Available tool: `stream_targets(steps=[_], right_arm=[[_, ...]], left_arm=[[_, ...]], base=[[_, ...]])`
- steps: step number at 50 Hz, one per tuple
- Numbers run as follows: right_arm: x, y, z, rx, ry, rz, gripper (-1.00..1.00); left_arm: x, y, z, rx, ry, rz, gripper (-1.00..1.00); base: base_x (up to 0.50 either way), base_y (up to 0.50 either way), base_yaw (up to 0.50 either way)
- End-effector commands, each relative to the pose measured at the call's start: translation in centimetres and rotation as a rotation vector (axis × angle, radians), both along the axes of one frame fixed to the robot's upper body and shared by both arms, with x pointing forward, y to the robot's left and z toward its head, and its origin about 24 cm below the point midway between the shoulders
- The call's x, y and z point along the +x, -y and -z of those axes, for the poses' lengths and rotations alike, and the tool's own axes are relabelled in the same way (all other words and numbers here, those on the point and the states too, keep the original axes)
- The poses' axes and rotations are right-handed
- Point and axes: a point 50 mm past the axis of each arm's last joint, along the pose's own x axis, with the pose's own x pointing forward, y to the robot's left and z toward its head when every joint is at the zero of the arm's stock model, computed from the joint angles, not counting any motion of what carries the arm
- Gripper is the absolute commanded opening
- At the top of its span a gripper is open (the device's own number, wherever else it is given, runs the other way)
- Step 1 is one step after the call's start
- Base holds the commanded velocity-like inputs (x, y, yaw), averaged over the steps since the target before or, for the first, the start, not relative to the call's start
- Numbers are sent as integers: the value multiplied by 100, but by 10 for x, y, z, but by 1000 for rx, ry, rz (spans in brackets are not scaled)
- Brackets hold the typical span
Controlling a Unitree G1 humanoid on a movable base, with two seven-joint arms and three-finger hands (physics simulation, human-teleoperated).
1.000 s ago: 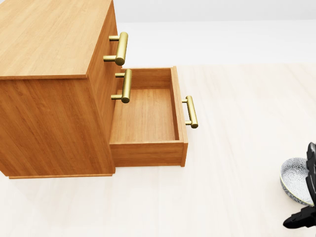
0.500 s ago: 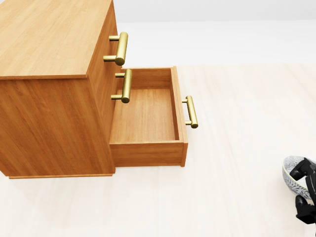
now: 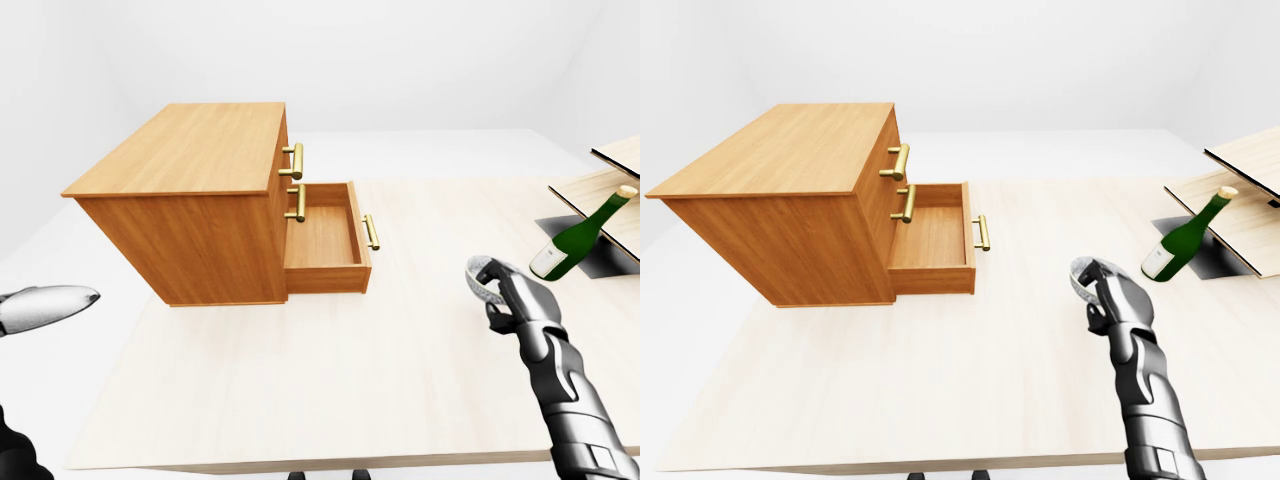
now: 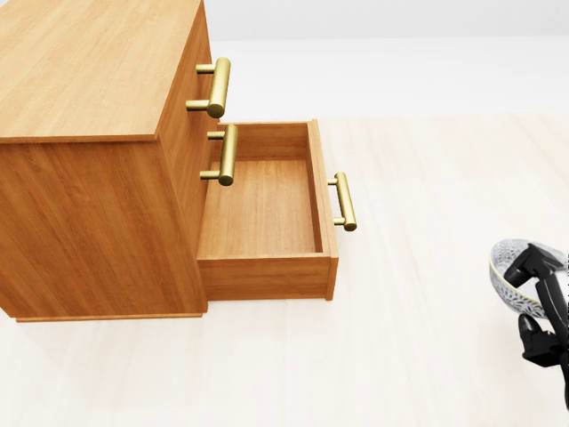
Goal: Put the bowl on top of the cabinet.
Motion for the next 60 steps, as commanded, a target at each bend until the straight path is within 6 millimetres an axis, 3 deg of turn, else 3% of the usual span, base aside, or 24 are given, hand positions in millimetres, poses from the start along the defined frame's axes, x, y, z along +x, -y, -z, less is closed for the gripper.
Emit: stream_targets(steps=[1, 15, 24, 31, 51, 60], right_arm=[[7, -15, -36, -53, 91, -77, -100], [24, -39, -100, -117, 196, -193, -100], [34, -54, -128, -150, 232, -246, -100], [39, -66, -141, -157, 245, -281, -100], [54, -106, -204, -183, 294, -403, -100], [55, -125, -213, -179, 297, -449, -100]], left_arm=[[1, -1, 1, 1, -6, -3, 100], [0, 0, 0, 3, 1, -1, 100], [0, 1, -1, 4, 5, 0, 100], [1, 1, 0, 4, -1, 0, 100], [0, -1, -1, -1, 3, -3, 100], [-1, -1, -1, -2, 7, 0, 100]], base=[[0, 0, 0], [0, 0, 0], [0, 0, 0], [0, 0, 0], [0, 0, 0], [0, 0, 0]])
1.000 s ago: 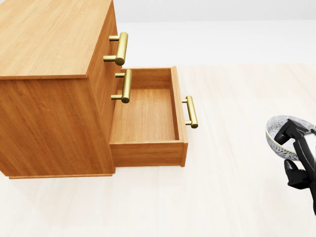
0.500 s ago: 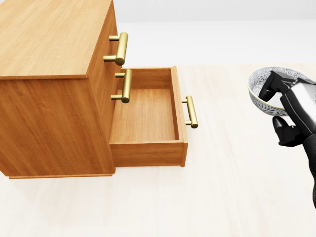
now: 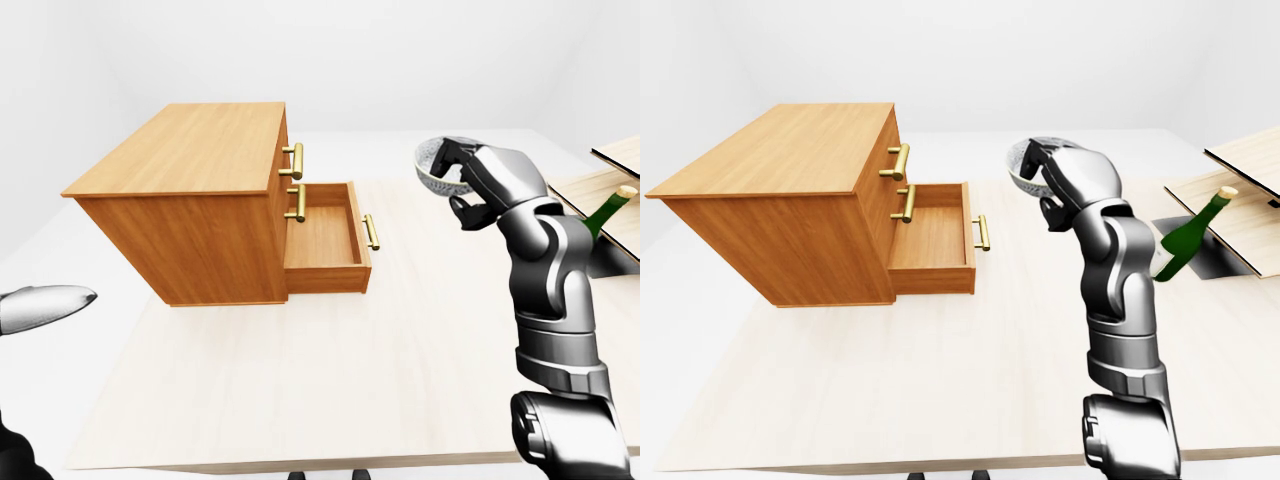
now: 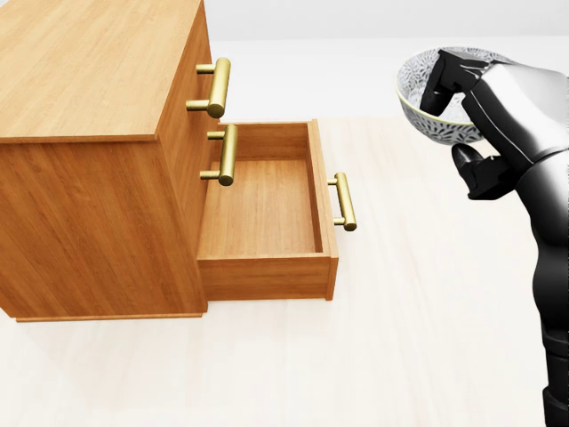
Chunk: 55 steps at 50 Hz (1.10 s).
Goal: Put the bowl on top of the cabinet.
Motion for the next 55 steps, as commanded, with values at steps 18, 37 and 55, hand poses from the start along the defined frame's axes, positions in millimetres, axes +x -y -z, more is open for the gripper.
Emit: stream_targets(steps=[18, 37, 55], right_arm=[[20, -72, -61, -4, 63, -176, -100], [35, -103, -75, -11, 67, -221, -100], [37, -145, -88, -22, 75, -309, -100]], left_arm=[[-3, -1, -3, -7, 18, 5, 100], [-4, 0, -4, -9, 24, 12, 100], [-3, -2, -3, -16, 16, 13, 100]], base=[[0, 0, 0], [0, 0, 0], [0, 0, 0]])
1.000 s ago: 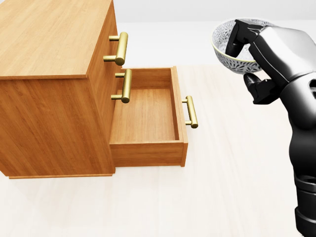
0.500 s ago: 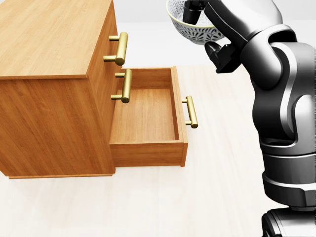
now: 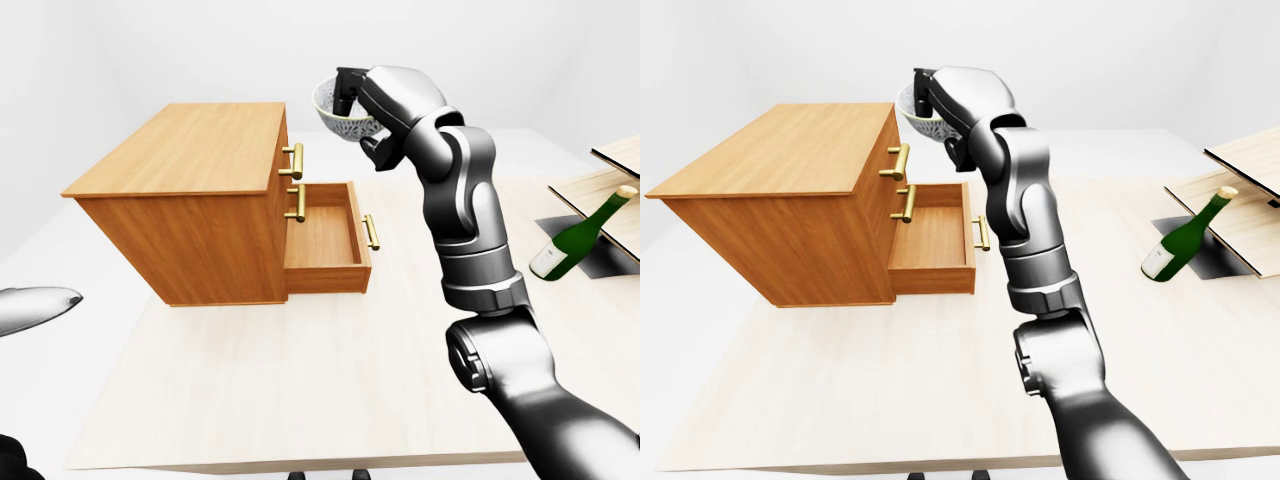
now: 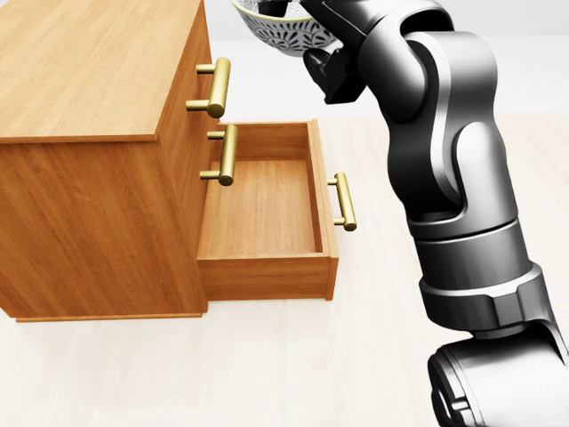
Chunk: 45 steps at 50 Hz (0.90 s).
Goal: Put the bowl on top of the cabinet.
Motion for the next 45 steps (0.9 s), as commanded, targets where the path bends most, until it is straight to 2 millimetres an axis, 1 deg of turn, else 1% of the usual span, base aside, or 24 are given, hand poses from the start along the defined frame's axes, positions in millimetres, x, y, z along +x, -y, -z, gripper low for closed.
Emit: stream_targets(steps=[1, 19, 33, 42, 45], right_arm=[[0, -25, -12, 10, 27, -58, -100], [-2, -47, -15, 3, 27, -106, -100], [-2, -61, -12, 2, 17, -132, -100], [-3, -75, -11, 0, 15, -163, -100], [-2, -77, -10, 2, 12, -163, -100]], left_arm=[[1, -1, 1, -3, -9, 0, 100], [0, -1, 0, -7, -2, 4, 100], [1, 0, 1, -6, -4, 5, 100], [0, 0, 1, -4, -3, 5, 100], [0, 0, 0, -5, -1, 5, 100]], base=[[0, 0, 0], [0, 0, 0], [0, 0, 0], [0, 0, 0], [0, 0, 0]])
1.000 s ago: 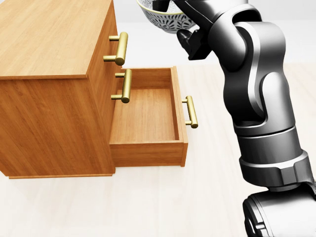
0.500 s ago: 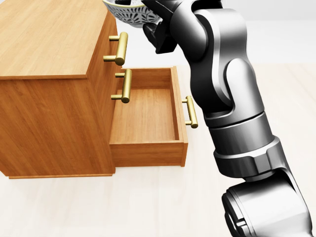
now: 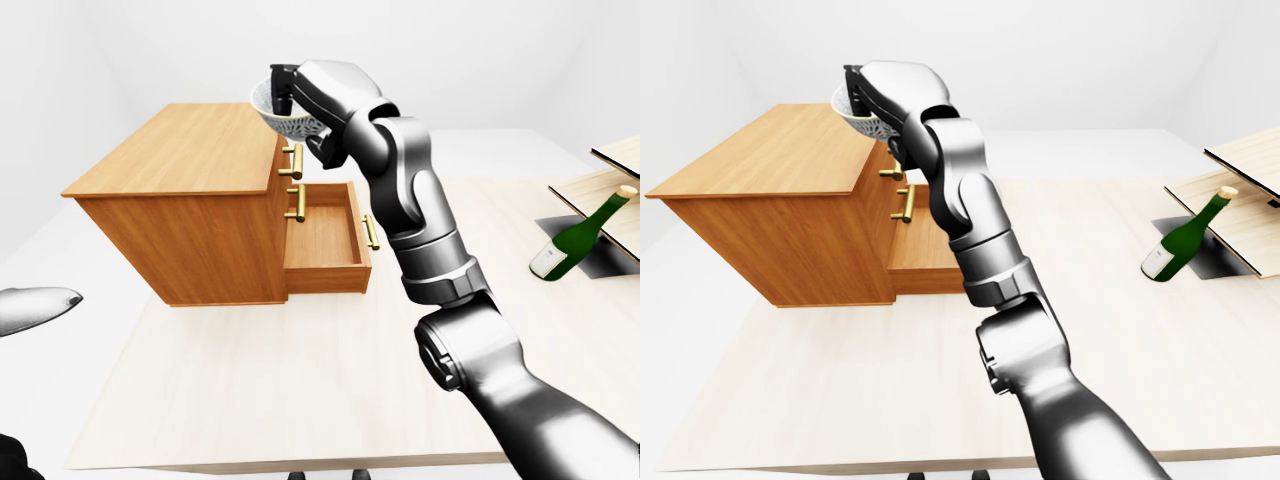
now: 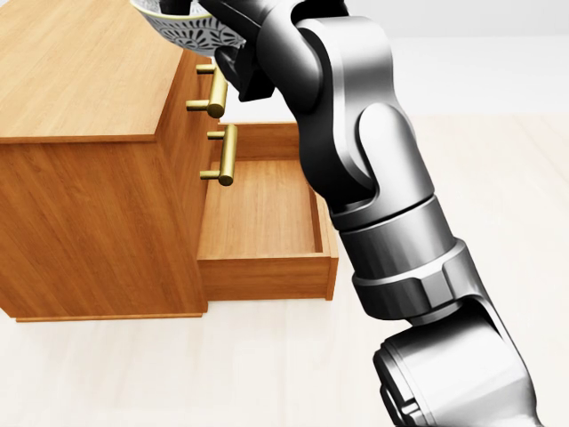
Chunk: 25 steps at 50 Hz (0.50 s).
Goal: Put the bowl on top of the cabinet.
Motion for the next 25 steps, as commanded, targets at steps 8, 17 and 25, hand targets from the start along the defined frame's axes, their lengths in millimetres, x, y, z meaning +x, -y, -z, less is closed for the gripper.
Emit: stream_targets(steps=[8, 17, 25], right_arm=[[0, -16, -1, 21, 7, -32, -100], [0, -24, 5, 19, -2, -45, -100], [2, -31, 12, 16, -17, -50, -100]], left_arm=[[1, 0, 1, 0, -4, 0, 100], [-1, 0, -1, -1, 6, 0, 100], [-2, -1, -2, -4, 11, 3, 100]], base=[[0, 0, 0], [0, 0, 0], [0, 0, 0]])
